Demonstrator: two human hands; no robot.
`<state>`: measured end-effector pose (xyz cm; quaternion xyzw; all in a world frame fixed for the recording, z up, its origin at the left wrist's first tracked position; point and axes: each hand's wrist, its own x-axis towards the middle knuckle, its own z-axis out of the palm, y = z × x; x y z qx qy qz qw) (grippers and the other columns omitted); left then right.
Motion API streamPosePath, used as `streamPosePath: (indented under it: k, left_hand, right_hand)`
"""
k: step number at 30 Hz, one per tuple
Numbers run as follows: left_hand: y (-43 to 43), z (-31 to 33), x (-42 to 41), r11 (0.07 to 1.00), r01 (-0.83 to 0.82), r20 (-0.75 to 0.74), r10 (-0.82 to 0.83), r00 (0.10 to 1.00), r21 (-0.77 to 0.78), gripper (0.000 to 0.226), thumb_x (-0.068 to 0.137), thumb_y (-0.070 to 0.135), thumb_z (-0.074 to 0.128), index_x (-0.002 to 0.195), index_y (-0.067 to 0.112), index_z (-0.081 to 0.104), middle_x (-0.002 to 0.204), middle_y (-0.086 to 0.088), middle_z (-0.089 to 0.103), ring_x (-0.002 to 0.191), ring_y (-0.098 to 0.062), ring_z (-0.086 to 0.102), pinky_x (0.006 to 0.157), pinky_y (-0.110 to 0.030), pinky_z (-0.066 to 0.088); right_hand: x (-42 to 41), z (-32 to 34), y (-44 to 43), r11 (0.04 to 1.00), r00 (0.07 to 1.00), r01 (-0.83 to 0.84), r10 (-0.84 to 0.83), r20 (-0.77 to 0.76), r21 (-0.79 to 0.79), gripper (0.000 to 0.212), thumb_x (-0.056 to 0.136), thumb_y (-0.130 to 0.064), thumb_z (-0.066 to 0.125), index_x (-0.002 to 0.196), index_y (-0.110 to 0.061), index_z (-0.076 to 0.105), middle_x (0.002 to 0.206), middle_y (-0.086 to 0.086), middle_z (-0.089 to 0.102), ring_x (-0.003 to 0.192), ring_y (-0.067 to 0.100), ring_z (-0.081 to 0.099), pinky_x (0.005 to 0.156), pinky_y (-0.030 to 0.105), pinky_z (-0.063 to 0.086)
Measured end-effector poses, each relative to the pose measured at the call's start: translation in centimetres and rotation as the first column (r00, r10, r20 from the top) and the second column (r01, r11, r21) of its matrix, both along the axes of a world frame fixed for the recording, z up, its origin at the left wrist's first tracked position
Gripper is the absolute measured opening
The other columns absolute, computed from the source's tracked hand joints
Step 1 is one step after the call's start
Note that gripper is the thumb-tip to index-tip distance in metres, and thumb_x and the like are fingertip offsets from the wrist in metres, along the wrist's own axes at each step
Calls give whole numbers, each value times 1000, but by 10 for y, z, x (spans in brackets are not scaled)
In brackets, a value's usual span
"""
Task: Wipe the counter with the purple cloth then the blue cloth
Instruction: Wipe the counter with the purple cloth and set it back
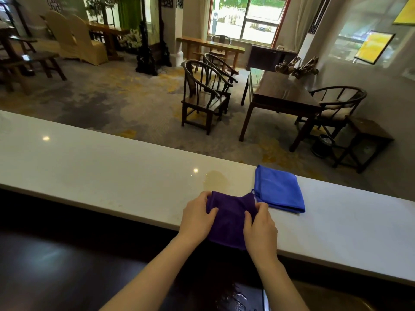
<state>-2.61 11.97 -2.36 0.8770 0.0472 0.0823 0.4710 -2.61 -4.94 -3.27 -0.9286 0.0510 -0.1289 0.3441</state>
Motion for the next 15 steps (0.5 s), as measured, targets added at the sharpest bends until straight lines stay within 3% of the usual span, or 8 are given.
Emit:
streamPosePath:
  k: [4, 6, 9, 13, 15]
  left_hand:
    - [6, 1, 0, 998, 18, 27, -20, 999, 58, 46, 88, 25, 66, 132, 25, 52, 109, 10, 66, 89, -5, 60, 82, -21, 50]
    - [11, 2, -2, 995, 37, 37, -41, 999, 88, 48, 88, 28, 66, 134, 26, 51, 110, 10, 64, 90, -6, 60, 82, -21, 49]
    - [22, 3, -7, 989, 35, 60, -44, 997, 143, 52, 90, 36, 63, 138, 25, 46, 124, 7, 59, 105, -10, 58, 93, -29, 50]
    - [49, 1, -23, 969, -12, 151, -26, 988, 245, 46, 94, 39, 57, 136, 23, 48, 129, 6, 56, 116, -10, 51, 97, -25, 44]
    - [66, -2, -32, 946, -41, 204, -27, 979, 321, 41, 93, 34, 59, 131, 19, 54, 124, 3, 59, 113, -13, 52, 95, -27, 46]
  right_hand:
    - [-2, -2, 2, 991, 999, 47, -44, 23, -129, 29, 95, -27, 58, 119, -14, 49, 113, 3, 58, 99, 15, 55, 82, 30, 52]
    - [-4, -1, 1, 970, 995, 87, -73, 68, -228, 37, 92, -30, 62, 122, -12, 50, 120, 6, 57, 107, 20, 53, 89, 34, 50]
    - [-10, 2, 5, 960, 989, 93, -58, 136, -266, 47, 90, -38, 62, 128, -14, 47, 132, 7, 50, 119, 22, 46, 97, 39, 45]
    - [-21, 2, 21, 967, 984, -31, 74, 164, -251, 46, 90, -49, 54, 126, -21, 46, 130, -1, 47, 116, 12, 42, 95, 27, 39]
    - [-23, 2, 32, 971, 985, -70, 104, 141, -229, 49, 89, -56, 51, 125, -24, 45, 125, -4, 46, 111, 10, 43, 92, 27, 44]
